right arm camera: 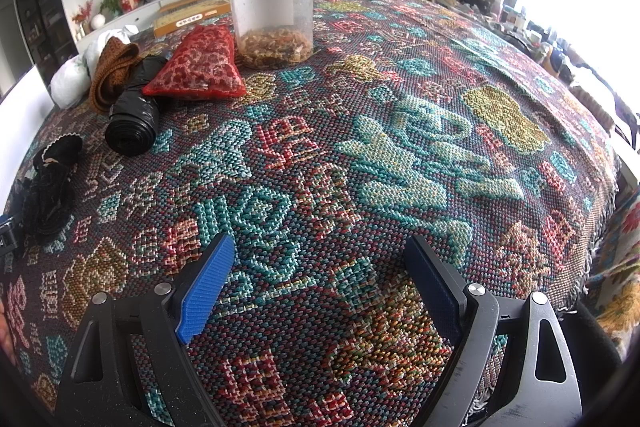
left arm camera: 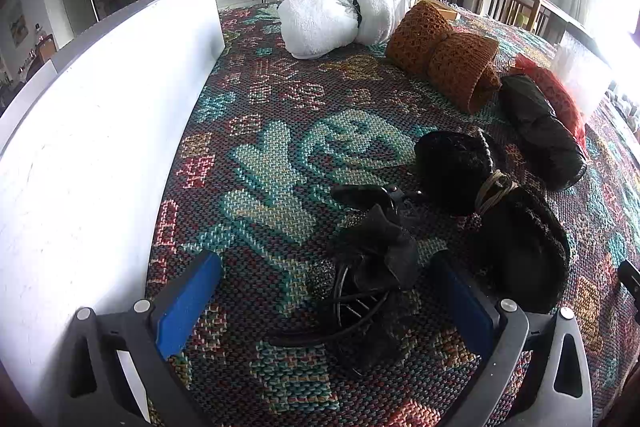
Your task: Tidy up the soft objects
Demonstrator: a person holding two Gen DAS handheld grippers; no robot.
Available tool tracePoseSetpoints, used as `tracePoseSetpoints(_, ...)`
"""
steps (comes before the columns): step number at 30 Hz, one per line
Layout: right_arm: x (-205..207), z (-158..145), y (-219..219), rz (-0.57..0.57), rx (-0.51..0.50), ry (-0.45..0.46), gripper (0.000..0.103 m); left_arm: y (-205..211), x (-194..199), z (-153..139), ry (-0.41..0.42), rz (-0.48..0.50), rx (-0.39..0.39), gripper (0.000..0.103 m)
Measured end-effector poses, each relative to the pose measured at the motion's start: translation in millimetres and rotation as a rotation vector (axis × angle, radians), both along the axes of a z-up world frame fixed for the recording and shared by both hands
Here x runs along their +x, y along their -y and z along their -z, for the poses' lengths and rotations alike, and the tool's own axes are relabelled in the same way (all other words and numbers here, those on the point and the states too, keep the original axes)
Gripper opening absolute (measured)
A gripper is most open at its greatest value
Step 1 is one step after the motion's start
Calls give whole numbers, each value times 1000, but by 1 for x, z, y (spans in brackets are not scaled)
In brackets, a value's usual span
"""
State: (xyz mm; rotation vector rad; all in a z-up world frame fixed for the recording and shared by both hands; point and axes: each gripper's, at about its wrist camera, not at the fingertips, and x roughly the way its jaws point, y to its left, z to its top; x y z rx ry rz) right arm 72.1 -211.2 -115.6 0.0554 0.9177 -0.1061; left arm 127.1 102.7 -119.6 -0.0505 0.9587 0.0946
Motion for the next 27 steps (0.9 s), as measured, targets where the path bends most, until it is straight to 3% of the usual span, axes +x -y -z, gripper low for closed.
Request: tracePoseSetpoints(27,0,0,0,0,-1,0,89,0,0,0,1,0,0,103)
